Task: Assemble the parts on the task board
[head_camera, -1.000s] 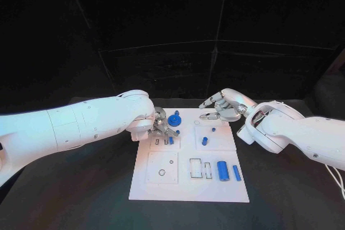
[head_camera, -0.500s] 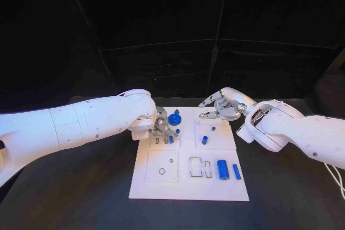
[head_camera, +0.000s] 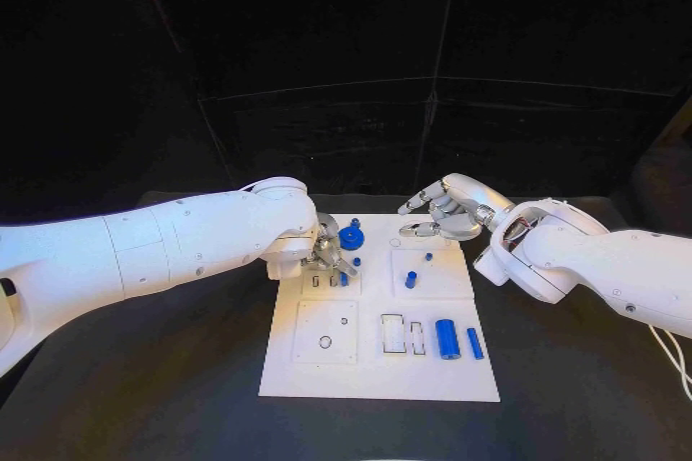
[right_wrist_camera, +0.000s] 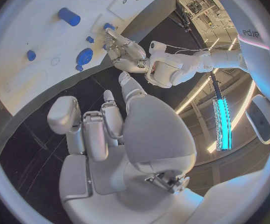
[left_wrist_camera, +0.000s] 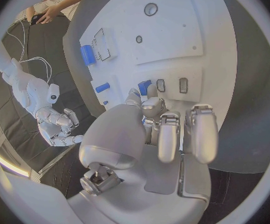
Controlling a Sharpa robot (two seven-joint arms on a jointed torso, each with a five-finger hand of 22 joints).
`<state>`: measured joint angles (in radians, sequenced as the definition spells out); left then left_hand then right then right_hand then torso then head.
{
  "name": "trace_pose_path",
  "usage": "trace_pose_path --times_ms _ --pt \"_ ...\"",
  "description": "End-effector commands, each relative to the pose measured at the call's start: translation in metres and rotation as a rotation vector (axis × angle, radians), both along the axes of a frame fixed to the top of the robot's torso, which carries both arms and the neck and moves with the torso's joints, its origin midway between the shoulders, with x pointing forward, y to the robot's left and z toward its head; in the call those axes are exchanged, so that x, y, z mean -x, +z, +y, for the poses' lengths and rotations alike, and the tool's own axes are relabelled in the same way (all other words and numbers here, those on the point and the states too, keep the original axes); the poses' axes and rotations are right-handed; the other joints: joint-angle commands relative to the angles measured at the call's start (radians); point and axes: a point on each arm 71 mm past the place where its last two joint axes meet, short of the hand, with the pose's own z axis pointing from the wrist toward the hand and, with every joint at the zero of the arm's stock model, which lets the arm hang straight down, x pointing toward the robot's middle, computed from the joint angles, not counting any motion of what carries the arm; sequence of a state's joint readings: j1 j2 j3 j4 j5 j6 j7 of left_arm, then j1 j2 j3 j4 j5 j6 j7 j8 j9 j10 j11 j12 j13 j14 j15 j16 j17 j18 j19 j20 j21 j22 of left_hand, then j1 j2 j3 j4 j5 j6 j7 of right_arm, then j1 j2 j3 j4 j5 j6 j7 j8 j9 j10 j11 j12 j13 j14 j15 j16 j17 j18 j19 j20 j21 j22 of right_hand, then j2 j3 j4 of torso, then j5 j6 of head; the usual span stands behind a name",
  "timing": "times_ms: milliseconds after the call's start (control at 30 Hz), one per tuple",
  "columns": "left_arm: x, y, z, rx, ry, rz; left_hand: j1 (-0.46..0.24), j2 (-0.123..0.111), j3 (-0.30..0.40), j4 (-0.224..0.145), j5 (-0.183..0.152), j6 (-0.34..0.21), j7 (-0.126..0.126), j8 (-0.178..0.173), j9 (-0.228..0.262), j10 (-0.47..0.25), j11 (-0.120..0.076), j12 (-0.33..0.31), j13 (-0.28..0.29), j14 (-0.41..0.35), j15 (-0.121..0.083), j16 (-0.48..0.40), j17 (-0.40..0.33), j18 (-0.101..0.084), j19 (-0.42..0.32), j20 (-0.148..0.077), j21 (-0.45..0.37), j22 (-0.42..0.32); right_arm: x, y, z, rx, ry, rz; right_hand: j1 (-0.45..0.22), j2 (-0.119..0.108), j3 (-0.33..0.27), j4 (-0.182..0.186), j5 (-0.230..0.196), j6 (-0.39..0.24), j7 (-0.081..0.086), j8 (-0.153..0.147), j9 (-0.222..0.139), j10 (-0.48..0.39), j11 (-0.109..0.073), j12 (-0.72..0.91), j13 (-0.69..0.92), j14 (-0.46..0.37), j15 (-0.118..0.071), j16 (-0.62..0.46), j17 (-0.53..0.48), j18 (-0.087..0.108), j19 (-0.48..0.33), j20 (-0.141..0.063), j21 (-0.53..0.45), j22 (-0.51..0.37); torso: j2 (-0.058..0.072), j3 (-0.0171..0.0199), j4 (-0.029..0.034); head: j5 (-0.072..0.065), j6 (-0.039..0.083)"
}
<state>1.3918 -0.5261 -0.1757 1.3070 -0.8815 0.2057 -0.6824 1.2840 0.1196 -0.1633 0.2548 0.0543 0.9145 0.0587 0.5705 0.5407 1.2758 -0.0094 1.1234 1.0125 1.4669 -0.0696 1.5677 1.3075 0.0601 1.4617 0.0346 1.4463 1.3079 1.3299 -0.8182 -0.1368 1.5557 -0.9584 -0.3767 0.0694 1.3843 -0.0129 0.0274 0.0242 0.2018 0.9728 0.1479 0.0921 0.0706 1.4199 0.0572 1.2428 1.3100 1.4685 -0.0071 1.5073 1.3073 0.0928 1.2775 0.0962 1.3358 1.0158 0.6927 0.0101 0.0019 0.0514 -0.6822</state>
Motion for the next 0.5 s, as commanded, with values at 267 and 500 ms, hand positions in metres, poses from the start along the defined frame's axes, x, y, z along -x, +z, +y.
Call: trace_pose_path --times_ms 267,500 --pt "-0.0010 0.0004 -0.0004 -0.016 -0.011 0.004 0.064 0.000 0.078 -0.028 0.008 -0.015 -0.004 0.003 0.002 0.004 -0.008 0.004 0.000 0.104 -0.009 0.003 0.263 -0.016 0.029 -0.004 0.006 0.048 -0.0004 0.0013 0.0011 -0.003 0.003 -0.001 0.002 0.004 -0.004 0.001 0.007 0.004 0.001 -0.005 -0.002 -0.007 0.002 -0.002 0.011 0.069 -0.006 -0.006 0.122 0.012 -0.007 0.000 -0.006 -0.002 0.000 0.0001 -0.0003 0.000 -0.003" --pt "-0.0018 0.0001 -0.0010 -0.019 -0.015 0.008 0.063 -0.010 0.091 -0.028 0.010 -0.016 -0.003 0.001 0.002 0.005 -0.008 0.004 0.000 0.104 -0.009 0.003 0.263 -0.016 0.029 -0.004 0.007 0.051 -0.0005 0.0012 0.0014 -0.003 0.004 -0.001 0.002 0.004 -0.004 0.001 0.007 0.004 0.001 -0.005 -0.002 -0.007 0.002 -0.002 0.011 0.069 -0.006 -0.006 0.122 0.012 -0.007 0.000 -0.006 -0.002 0.000 0.0001 -0.0001 -0.001 -0.004"
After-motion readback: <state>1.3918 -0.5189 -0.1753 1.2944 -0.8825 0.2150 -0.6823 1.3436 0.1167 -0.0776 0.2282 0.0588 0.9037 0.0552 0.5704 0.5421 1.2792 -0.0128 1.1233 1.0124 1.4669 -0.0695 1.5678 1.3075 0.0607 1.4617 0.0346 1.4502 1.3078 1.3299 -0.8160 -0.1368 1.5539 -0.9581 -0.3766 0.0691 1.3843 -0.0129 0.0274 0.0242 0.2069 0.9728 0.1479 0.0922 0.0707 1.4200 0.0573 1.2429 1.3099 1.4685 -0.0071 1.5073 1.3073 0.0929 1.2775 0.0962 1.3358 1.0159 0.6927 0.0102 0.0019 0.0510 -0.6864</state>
